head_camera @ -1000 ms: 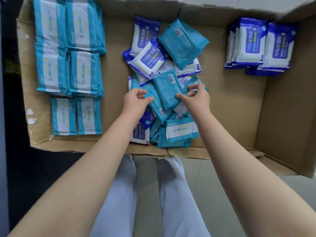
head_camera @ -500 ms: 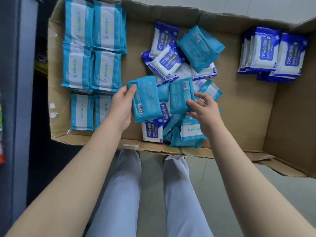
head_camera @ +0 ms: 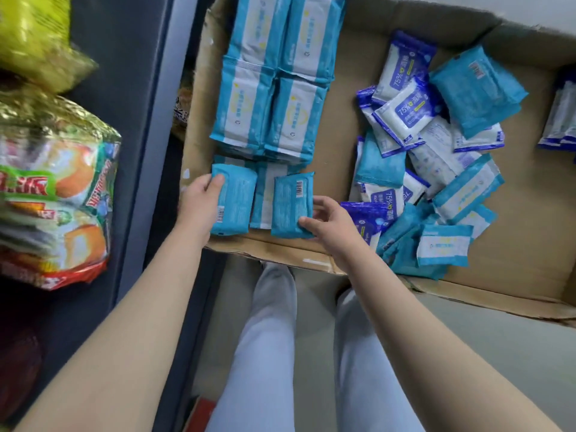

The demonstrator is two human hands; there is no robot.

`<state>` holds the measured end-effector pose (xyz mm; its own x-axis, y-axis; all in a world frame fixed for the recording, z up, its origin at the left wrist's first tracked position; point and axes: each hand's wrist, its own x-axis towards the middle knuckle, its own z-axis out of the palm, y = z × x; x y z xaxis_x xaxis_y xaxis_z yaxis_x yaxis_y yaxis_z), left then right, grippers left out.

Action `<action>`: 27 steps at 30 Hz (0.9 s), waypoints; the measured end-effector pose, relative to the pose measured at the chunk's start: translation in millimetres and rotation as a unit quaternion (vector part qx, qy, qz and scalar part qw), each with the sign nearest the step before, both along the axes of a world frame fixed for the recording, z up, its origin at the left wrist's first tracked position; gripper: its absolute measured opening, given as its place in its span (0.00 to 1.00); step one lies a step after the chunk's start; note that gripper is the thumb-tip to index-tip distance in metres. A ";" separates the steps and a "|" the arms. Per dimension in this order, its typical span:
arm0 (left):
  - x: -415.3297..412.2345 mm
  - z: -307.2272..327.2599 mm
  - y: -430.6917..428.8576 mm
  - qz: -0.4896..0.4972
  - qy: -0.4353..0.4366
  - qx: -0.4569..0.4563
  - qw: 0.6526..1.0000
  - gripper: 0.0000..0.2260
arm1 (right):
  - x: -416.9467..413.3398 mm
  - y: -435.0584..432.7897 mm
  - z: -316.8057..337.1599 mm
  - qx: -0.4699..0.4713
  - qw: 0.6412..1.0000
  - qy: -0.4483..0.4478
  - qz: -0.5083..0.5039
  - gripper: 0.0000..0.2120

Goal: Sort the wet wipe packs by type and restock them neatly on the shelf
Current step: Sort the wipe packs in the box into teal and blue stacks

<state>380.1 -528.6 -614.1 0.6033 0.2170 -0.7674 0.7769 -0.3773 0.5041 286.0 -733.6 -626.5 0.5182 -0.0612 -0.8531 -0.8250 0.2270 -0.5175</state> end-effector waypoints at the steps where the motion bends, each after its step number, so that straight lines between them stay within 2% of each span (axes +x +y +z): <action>1: 4.7 -6.2 2.8 -0.008 -0.008 0.010 1.000 0.10 | 3.3 8.9 -6.3 -0.016 1.000 -0.001 0.002 0.17; 5: 18.0 -30.2 6.1 -0.015 -0.028 -0.020 0.999 0.11 | 19.5 25.8 -23.9 -0.102 0.993 -0.003 0.056 0.19; 9: 20.8 -38.9 11.2 -0.019 -0.080 0.004 0.997 0.15 | 31.4 33.7 -28.6 -0.151 0.980 0.002 0.129 0.20; 13: 19.2 -30.0 6.9 -0.013 -0.102 0.002 0.995 0.20 | 34.4 39.2 -26.8 -0.196 0.960 -0.003 0.198 0.22; 16: 9.3 -14.8 3.6 -0.015 -0.127 0.009 0.992 0.20 | 31.4 35.3 -18.6 -0.231 0.951 -0.014 0.206 0.22; 19: -7.2 0.9 -6.3 -0.017 -0.138 0.007 0.990 0.18 | 17.7 21.9 -5.0 -0.233 0.962 -0.027 0.141 0.18; 22: -26.3 13.3 -31.2 -0.021 -0.119 -0.033 0.992 0.17 | -4.1 -8.8 11.0 -0.171 0.984 -0.057 0.010 0.13; 27: -51.2 16.2 -100.8 -0.080 -0.089 -0.083 0.989 0.17 | -43.6 -89.2 30.0 -0.210 0.969 -0.061 -0.114 0.10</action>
